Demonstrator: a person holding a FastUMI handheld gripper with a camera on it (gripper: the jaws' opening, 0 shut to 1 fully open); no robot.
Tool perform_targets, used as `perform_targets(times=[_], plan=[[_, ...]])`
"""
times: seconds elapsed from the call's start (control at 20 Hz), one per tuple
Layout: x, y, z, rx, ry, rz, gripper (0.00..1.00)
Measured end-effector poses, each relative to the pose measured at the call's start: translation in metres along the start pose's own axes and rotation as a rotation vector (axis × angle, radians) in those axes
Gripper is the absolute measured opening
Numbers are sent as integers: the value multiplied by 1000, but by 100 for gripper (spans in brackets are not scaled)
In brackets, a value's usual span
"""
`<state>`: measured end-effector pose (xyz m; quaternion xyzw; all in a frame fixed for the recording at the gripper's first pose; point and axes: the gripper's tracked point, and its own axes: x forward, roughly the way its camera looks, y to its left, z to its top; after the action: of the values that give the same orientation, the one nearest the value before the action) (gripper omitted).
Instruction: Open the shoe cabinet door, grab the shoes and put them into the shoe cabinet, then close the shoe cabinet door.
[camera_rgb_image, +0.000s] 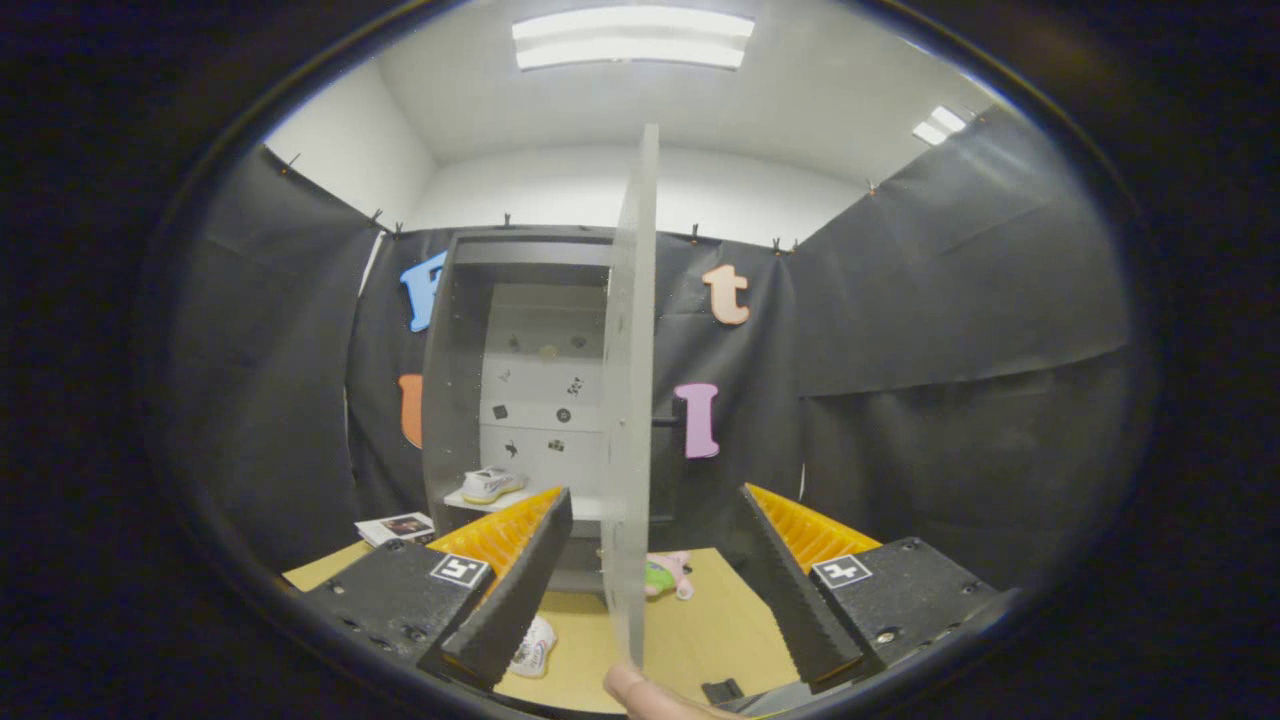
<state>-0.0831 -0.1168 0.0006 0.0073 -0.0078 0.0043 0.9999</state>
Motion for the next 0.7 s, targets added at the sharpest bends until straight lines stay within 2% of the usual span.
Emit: perform_targets(times=[0.35, 0.55, 0.7], plan=[[33, 75, -79, 4, 76, 111, 100], [71, 122, -152, 28, 157, 168, 100], [102, 144, -222, 21, 265, 183, 100]])
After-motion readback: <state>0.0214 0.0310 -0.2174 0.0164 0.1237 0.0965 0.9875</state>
